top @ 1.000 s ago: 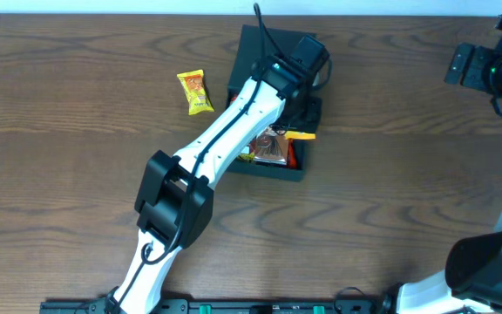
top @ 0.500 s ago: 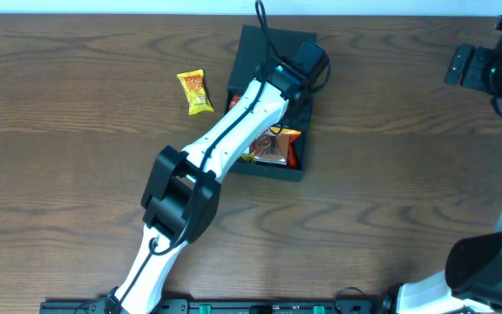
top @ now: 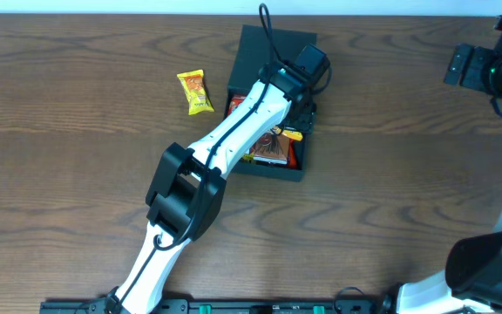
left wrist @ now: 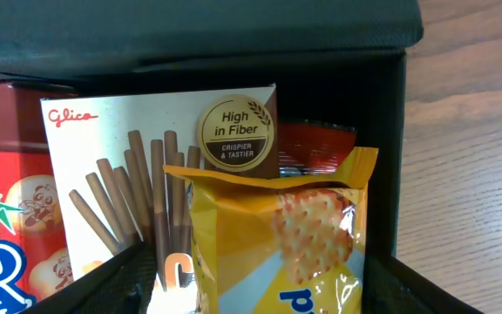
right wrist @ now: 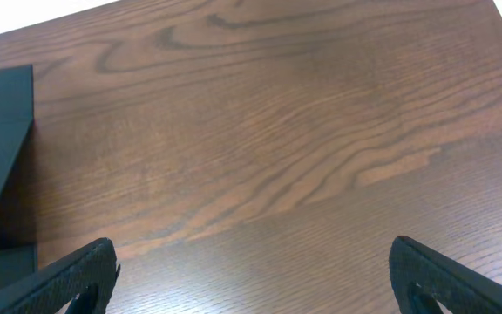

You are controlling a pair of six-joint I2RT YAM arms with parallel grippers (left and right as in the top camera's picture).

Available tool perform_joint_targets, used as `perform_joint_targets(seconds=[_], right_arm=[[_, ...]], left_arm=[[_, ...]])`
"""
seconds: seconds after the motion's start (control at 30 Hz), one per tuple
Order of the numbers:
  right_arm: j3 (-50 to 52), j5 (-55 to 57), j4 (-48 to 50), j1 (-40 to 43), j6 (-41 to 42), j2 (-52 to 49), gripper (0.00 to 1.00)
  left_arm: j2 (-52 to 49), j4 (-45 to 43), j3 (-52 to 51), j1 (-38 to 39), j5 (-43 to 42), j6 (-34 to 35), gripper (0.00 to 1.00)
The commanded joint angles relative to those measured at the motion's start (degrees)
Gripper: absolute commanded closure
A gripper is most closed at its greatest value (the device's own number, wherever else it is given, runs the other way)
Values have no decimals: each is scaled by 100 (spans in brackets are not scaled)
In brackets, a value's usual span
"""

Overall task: Pack container
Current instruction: 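Carry the yellow biscuit packet right and lower it into the box, then release the packet and push it down beside the Pocky box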

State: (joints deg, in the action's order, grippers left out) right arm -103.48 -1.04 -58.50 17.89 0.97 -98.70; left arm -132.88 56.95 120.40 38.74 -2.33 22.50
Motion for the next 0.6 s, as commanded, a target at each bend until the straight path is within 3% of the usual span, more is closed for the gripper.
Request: perform_joint_targets(seconds=[0.0, 0.33, 0.57], right_arm=[[-142, -52, -9, 50, -63, 153, 1], [-142, -52, -4, 50, -63, 153, 1], [-142, -52, -4, 50, -63, 153, 1]], left_arm=[[-50, 22, -39, 7, 103, -22, 25], [345, 63, -22, 0, 103, -24, 29], [745, -42, -22, 0, 81, -90, 21]])
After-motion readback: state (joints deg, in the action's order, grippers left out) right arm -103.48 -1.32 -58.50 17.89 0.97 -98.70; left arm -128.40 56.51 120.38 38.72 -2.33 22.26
